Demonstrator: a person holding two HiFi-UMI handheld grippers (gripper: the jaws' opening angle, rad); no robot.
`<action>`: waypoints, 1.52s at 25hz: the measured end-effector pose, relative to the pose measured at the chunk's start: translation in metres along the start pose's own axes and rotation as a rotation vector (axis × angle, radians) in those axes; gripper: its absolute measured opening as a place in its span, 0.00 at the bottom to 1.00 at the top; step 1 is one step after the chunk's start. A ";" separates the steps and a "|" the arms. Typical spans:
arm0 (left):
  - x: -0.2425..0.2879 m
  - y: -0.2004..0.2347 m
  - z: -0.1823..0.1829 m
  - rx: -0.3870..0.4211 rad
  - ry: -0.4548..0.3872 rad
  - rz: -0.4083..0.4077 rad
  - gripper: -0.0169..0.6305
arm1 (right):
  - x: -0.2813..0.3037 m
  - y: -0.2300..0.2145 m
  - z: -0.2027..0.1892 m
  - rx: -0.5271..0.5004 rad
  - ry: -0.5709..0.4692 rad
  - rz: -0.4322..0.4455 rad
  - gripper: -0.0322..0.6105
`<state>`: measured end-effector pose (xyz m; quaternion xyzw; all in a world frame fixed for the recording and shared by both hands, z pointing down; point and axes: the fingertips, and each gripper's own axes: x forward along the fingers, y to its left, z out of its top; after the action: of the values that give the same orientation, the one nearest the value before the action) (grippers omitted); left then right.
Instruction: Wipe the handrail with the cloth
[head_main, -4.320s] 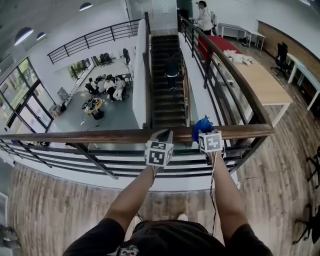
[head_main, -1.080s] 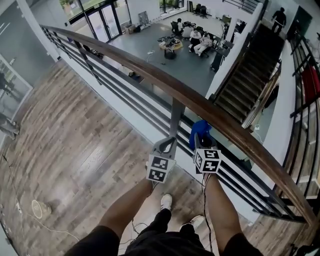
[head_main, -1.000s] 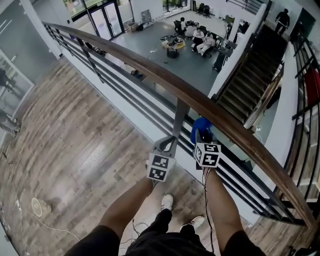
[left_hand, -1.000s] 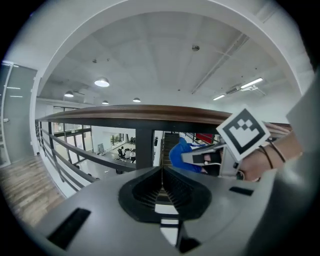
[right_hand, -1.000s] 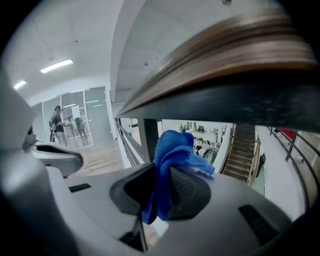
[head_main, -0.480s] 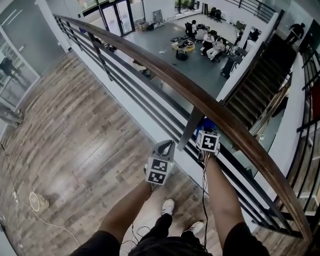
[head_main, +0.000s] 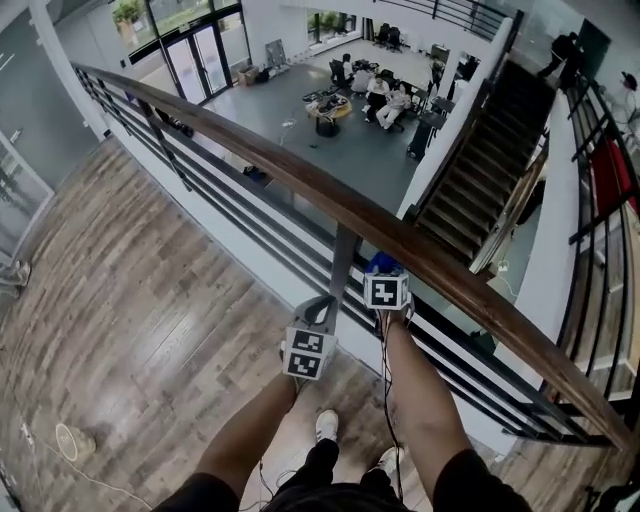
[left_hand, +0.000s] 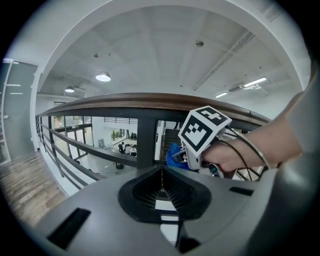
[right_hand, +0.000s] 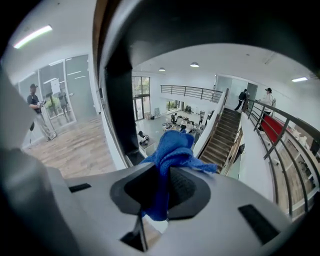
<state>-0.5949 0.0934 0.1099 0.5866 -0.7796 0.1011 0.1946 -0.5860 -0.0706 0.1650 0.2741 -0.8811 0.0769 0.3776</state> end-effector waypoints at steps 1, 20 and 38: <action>0.003 -0.009 0.002 0.006 0.000 -0.012 0.05 | -0.005 -0.009 -0.005 0.011 0.007 -0.005 0.16; 0.035 -0.188 0.017 0.086 0.004 -0.195 0.05 | -0.118 -0.180 -0.139 0.084 0.019 -0.151 0.16; 0.053 -0.338 0.008 0.140 0.038 -0.344 0.04 | -0.203 -0.274 -0.239 0.141 0.014 -0.219 0.16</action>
<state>-0.2863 -0.0548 0.1011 0.7213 -0.6551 0.1314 0.1825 -0.1738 -0.1317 0.1695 0.3939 -0.8356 0.0987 0.3699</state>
